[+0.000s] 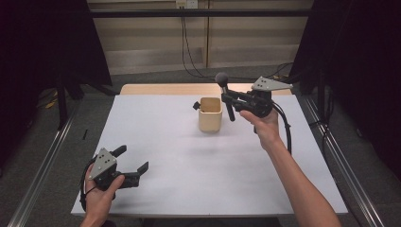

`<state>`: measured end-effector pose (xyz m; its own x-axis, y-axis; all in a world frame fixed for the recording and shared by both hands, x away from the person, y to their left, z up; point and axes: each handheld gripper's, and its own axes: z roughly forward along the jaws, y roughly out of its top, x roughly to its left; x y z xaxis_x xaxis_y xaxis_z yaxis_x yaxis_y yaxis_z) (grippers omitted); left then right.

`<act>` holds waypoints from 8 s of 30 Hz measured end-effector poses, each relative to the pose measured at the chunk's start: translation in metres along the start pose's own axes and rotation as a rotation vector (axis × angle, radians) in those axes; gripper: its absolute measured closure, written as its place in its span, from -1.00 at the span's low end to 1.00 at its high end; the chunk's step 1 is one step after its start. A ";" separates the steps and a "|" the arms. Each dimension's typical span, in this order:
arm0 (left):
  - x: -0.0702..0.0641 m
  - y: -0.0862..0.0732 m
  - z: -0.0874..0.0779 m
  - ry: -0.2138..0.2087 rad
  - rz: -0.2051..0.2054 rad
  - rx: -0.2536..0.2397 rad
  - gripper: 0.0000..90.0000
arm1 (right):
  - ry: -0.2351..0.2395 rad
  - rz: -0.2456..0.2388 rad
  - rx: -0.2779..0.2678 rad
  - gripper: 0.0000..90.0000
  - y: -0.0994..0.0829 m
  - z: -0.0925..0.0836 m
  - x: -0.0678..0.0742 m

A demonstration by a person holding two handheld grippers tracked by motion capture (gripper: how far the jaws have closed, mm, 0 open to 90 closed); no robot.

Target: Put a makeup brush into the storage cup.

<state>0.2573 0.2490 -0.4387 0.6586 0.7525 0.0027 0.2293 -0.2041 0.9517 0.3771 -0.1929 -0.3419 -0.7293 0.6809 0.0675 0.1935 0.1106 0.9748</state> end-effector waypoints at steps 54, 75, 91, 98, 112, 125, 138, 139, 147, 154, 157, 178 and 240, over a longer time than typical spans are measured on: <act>0.002 -0.001 -0.003 0.000 0.004 -0.002 -0.95 | -0.116 0.069 0.004 0.61 -0.010 0.079 -0.016; 0.003 -0.001 -0.004 -0.002 0.005 -0.003 -0.95 | -0.122 0.114 0.029 0.61 -0.037 0.083 -0.021; 0.003 0.000 -0.004 0.001 0.006 -0.004 -0.95 | -0.117 0.134 0.052 0.61 -0.050 0.081 -0.022; 0.003 0.000 -0.005 0.004 0.007 -0.003 -0.95 | -0.118 0.144 0.070 0.61 -0.056 0.081 -0.024; 0.003 -0.001 -0.004 0.005 0.006 -0.002 -0.95 | -0.104 0.160 0.090 0.60 -0.063 0.079 -0.026; 0.003 -0.001 -0.005 0.003 0.008 -0.001 -0.95 | -0.108 0.164 0.116 0.56 -0.064 0.078 -0.028; 0.003 -0.001 -0.004 0.001 0.006 -0.001 -0.95 | -0.130 0.152 0.105 0.19 -0.063 0.073 -0.027; 0.003 -0.001 -0.004 0.000 0.006 -0.002 -0.95 | -0.133 0.150 0.105 0.15 -0.064 0.073 -0.027; 0.004 -0.001 -0.004 0.007 -0.002 -0.002 -0.95 | -0.140 0.147 0.100 -0.26 -0.066 0.070 -0.026; 0.006 -0.001 -0.001 0.008 -0.007 0.002 -0.95 | -0.183 0.118 0.104 -0.59 -0.063 0.067 -0.024; 0.006 -0.001 0.000 0.004 -0.009 0.002 -0.95 | -0.181 0.120 0.100 -0.74 -0.062 0.066 -0.024; 0.005 -0.001 -0.003 0.007 0.000 0.004 -0.95 | -0.194 0.111 0.099 -0.92 -0.066 0.052 -0.018; 0.001 -0.001 -0.006 0.000 -0.023 0.003 -0.94 | -0.263 0.061 0.111 -0.94 -0.092 -0.061 0.006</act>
<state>0.2534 0.2532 -0.4384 0.6529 0.7572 -0.0188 0.2466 -0.1890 0.9505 0.3152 -0.2435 -0.4184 -0.5218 0.8514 0.0535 0.3128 0.1326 0.9405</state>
